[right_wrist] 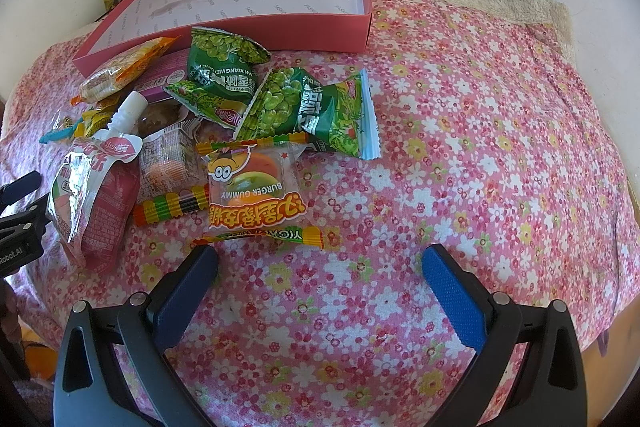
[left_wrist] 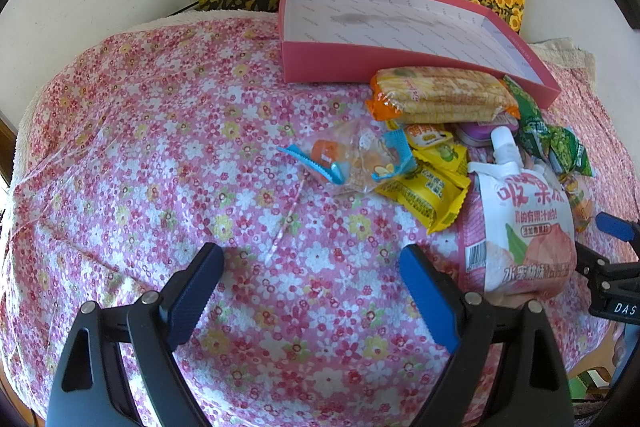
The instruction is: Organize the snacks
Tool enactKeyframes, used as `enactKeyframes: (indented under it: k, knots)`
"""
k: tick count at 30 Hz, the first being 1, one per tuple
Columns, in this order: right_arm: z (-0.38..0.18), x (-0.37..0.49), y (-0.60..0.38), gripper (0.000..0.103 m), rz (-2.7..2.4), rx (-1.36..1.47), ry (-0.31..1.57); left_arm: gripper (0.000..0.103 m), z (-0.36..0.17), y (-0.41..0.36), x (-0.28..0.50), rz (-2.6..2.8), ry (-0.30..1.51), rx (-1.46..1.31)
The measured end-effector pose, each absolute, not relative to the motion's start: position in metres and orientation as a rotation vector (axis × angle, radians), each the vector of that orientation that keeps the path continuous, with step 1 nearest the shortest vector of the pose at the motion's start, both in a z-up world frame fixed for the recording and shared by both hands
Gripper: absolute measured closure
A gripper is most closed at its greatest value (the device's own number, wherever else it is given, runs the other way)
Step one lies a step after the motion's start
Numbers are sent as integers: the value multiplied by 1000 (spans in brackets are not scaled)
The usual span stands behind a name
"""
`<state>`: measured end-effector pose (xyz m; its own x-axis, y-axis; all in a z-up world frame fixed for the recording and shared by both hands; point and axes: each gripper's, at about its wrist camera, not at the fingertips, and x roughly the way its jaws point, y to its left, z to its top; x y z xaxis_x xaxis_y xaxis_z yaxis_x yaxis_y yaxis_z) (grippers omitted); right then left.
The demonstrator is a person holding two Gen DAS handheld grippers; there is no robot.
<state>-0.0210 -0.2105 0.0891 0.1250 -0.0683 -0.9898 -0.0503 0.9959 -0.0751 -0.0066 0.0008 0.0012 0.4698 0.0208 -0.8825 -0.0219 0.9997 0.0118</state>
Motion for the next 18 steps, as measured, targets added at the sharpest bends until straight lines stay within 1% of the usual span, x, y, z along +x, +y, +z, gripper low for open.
enactKeyframes:
  k: [18]
  knots:
    - [88, -21, -211, 0, -14, -95, 1448, 9, 2, 2, -6, 23, 1078, -5]
